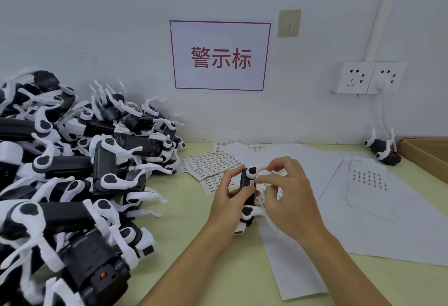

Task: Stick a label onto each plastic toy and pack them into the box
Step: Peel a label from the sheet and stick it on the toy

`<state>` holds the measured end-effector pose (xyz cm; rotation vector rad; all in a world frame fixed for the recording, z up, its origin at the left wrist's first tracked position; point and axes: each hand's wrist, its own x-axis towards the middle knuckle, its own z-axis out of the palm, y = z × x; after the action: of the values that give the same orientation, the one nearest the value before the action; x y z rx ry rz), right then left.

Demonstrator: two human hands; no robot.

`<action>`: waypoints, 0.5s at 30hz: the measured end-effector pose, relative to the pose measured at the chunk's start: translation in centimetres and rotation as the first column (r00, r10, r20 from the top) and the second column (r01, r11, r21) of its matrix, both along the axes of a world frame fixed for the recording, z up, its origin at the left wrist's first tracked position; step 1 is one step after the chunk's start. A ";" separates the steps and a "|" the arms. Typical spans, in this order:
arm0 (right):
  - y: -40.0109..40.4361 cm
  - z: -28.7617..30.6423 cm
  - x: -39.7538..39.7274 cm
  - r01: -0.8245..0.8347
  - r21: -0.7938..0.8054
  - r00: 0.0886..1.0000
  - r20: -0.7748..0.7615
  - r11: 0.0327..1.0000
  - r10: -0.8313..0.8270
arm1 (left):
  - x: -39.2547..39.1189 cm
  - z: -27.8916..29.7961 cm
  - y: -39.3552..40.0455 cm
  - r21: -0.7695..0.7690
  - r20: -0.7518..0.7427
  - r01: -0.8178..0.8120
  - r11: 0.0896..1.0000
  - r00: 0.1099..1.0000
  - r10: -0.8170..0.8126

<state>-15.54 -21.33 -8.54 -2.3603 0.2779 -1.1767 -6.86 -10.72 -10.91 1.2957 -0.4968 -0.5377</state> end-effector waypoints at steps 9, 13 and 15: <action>0.0 -0.3 0.2 -0.001 -0.076 0.999 -0.045 0.997 -0.002 | 0.3 -0.1 0.1 -0.060 -0.074 0.006 0.998 0.997 -0.011; 0.1 -0.3 0.1 -0.001 -0.074 0.999 -0.052 0.997 -0.003 | 0.4 -0.2 0.1 -0.072 -0.083 0.019 0.997 0.996 -0.025; 0.0 -0.3 0.1 0.008 -0.062 0.999 -0.049 0.998 -0.011 | 0.5 -0.2 0.1 -0.081 -0.098 0.016 0.997 0.995 -0.024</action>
<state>-15.48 -21.30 -8.80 -2.4464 0.2730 -1.1486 -6.41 -10.64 -11.08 1.1829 -0.4446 -0.5902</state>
